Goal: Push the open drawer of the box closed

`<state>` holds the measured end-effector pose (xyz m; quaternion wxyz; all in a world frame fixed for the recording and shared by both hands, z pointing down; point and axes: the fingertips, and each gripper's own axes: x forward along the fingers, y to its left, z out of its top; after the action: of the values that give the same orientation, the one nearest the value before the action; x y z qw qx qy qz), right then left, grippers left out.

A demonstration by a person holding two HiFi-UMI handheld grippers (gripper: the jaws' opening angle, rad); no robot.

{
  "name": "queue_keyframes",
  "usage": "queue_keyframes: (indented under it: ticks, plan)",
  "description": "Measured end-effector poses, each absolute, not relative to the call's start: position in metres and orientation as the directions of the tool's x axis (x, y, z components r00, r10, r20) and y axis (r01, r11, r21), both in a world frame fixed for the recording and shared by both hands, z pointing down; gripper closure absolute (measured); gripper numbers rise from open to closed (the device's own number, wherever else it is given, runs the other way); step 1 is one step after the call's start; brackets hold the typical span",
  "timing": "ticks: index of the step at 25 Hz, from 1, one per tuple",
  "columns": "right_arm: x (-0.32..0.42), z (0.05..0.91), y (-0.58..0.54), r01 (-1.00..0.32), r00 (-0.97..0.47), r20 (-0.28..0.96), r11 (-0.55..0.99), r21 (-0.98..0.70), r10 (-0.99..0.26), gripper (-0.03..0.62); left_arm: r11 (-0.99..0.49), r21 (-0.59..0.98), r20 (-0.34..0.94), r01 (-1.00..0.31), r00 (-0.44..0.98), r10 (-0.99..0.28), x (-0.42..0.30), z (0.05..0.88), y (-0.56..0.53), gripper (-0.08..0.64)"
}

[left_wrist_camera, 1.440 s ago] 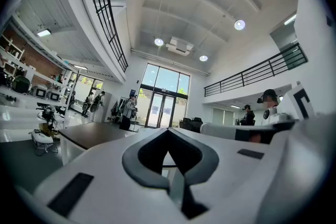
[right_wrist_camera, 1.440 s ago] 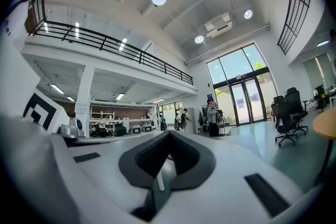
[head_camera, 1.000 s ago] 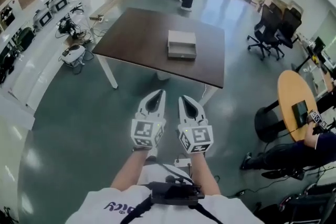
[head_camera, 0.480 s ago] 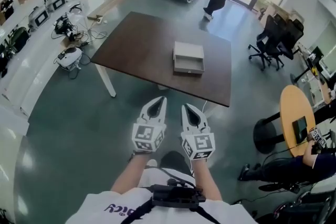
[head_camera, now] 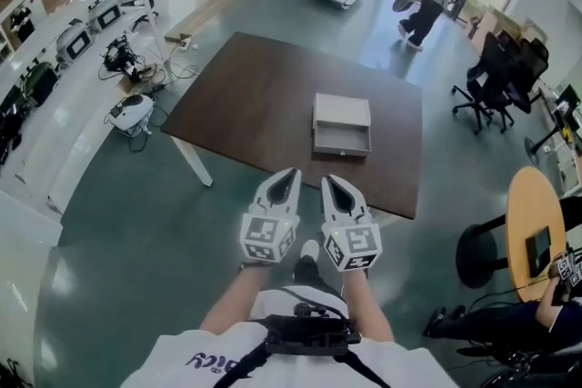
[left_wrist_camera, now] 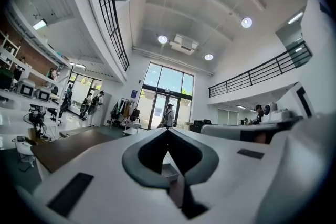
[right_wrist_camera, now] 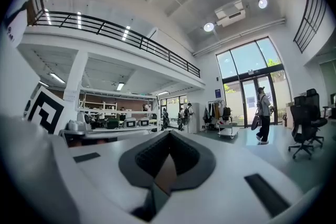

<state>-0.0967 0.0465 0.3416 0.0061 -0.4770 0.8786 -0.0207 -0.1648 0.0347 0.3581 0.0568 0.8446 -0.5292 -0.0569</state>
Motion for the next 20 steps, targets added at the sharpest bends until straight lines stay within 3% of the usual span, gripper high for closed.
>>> queue_keyframes:
  ticks: [9,20]
  plan:
    - [-0.039,0.303,-0.099,-0.863,-0.495,-0.101,0.502,-0.064,-0.863,0.588,-0.504,0.102,-0.060,-0.858,0.500,-0.864,-0.098,0.334,-0.109,0.549]
    - [0.033,0.350,-0.191,-0.883,-0.456,-0.046,0.459,-0.103,-0.889,0.588,-0.525,0.112,-0.016,-0.844,0.526,-0.850,-0.034,0.374,-0.196,0.549]
